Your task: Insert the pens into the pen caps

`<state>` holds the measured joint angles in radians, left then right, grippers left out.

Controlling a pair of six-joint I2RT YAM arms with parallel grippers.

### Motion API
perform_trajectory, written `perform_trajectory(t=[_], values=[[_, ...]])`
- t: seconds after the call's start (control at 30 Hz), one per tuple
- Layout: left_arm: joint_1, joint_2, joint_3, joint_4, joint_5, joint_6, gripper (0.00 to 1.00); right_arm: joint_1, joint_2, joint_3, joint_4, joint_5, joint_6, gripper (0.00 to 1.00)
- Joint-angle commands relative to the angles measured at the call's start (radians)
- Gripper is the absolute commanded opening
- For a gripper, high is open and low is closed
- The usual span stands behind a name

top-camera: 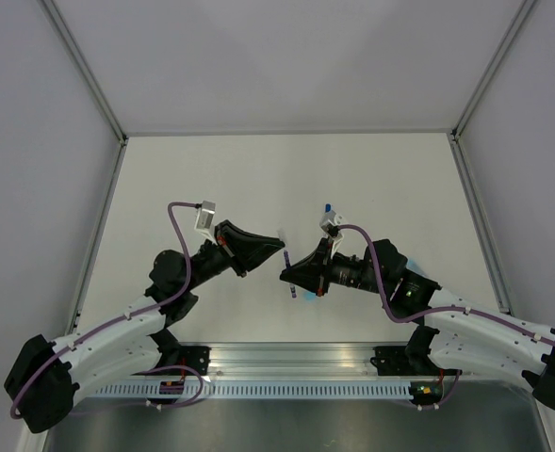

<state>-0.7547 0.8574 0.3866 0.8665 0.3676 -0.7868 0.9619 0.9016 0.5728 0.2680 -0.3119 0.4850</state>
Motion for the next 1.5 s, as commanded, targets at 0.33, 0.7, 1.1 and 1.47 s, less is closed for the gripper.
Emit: perform_trajectory(t=[0.33,0.7,1.1,1.47], values=[[-0.003,0.049,0.024,0.075,0.143,0.029,0.02,-0.002,-0.029,0.032,-0.004,0.088,0.006,0.0],[-0.003,0.052,0.0,0.052,0.171,0.069,0.02,-0.002,-0.053,0.024,-0.012,0.126,0.0,0.0],[-0.003,0.052,-0.003,0.04,0.148,0.09,0.02,0.0,-0.049,0.025,-0.007,0.106,0.003,0.0],[-0.003,0.034,0.008,-0.004,0.12,0.126,0.02,0.0,-0.026,0.032,0.002,0.071,0.015,0.0]])
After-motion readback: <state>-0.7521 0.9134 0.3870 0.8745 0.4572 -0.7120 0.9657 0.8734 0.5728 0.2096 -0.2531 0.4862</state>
